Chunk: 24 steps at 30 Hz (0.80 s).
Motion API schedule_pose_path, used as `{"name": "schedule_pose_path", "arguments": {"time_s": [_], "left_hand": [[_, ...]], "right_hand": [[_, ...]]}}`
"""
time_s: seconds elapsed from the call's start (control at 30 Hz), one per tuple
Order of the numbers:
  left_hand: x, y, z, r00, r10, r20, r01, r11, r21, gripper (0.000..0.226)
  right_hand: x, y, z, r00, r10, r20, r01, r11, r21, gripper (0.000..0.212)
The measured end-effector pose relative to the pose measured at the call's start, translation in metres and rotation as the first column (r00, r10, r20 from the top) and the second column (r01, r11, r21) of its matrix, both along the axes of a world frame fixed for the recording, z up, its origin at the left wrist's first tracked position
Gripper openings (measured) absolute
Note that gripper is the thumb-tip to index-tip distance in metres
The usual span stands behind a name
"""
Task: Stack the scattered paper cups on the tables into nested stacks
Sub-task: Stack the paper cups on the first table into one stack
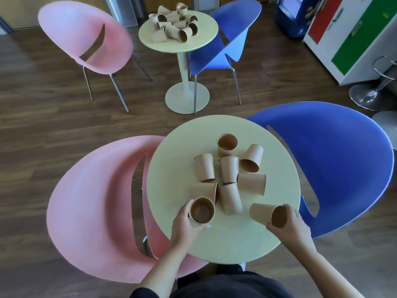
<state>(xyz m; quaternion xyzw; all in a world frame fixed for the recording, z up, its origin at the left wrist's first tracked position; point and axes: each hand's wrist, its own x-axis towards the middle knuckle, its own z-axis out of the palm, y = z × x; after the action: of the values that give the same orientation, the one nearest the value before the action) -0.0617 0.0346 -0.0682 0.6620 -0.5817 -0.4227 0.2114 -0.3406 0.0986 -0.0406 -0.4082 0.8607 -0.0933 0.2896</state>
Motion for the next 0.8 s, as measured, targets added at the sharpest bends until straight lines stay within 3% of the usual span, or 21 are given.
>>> {"name": "schedule_pose_path", "arguments": {"time_s": [0.23, 0.47, 0.63, 0.8], "left_hand": [[0.0, -0.001, 0.001, 1.0, 0.002, -0.007, -0.002, 1.0, 0.029, 0.096], [0.0, -0.004, 0.003, 1.0, -0.01, -0.001, 0.01, 0.999, 0.051, 0.086], [0.0, -0.004, 0.0, 1.0, 0.018, 0.0, -0.018, 0.998, 0.059, 0.078], [0.003, -0.002, -0.002, 1.0, 0.008, -0.019, -0.007, 1.0, 0.019, 0.076]], "right_hand": [[0.032, -0.013, 0.061, 0.994, 0.107, 0.034, -0.1, 0.981, -0.168, 0.069], [0.1, -0.04, 0.09, 0.899, 0.437, 0.032, -0.402, 0.852, -0.337, 0.08], [0.131, -0.054, 0.075, 0.773, 0.633, -0.046, -0.622, 0.743, -0.247, 0.086], [0.137, -0.063, 0.053, 0.736, 0.675, -0.051, -0.674, 0.723, -0.155, 0.092]]}}
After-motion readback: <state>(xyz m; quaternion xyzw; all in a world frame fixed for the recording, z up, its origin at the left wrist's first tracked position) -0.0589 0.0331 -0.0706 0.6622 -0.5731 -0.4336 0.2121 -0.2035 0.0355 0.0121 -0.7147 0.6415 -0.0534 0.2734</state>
